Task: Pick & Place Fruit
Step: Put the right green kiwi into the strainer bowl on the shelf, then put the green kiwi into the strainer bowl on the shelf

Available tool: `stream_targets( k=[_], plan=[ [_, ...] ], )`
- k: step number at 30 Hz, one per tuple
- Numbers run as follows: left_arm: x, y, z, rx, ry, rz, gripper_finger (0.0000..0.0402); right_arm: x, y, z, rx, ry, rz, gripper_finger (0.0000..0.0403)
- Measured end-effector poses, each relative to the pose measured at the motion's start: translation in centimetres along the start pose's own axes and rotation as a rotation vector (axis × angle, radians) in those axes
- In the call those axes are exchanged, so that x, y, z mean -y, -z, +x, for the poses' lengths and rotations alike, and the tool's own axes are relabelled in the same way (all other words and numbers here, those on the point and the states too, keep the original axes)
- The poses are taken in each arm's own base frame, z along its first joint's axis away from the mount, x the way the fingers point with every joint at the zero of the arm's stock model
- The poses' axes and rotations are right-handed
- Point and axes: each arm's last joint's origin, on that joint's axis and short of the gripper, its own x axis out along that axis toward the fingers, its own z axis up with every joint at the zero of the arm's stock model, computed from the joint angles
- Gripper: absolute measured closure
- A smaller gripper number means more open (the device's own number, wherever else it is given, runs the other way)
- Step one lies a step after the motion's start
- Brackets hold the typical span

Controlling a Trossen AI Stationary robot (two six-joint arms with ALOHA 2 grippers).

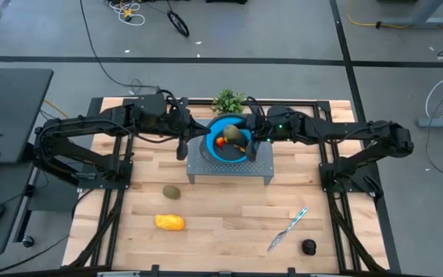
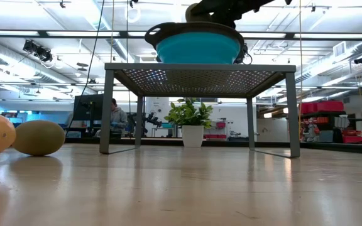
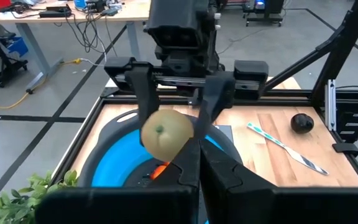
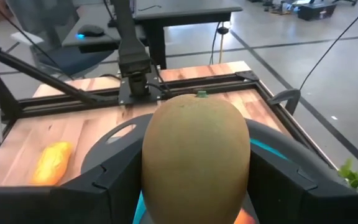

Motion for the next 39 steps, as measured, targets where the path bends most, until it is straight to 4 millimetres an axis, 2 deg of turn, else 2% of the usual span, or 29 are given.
stream_targets(
  k=[5,18,31,39],
  plan=[
    [-0.1,0.0,0.0,0.000,-0.004,0.004,0.0398,-0.2,0.0,0.0,0.003,0.005,-0.007,0.0146],
    [-0.5,0.0,0.0,0.000,-0.020,-0.009,0.0396,-0.2,0.0,0.0,0.005,0.009,-0.046,0.0093],
    [-0.5,0.0,0.0,0.000,-0.019,-0.009,0.0392,-0.9,-0.2,0.0,0.027,-0.018,-0.078,0.0093],
    [-0.5,0.0,0.0,0.000,-0.011,-0.010,0.0396,-1.9,-0.3,-0.2,0.033,-0.008,-0.119,0.0134]
  ],
)
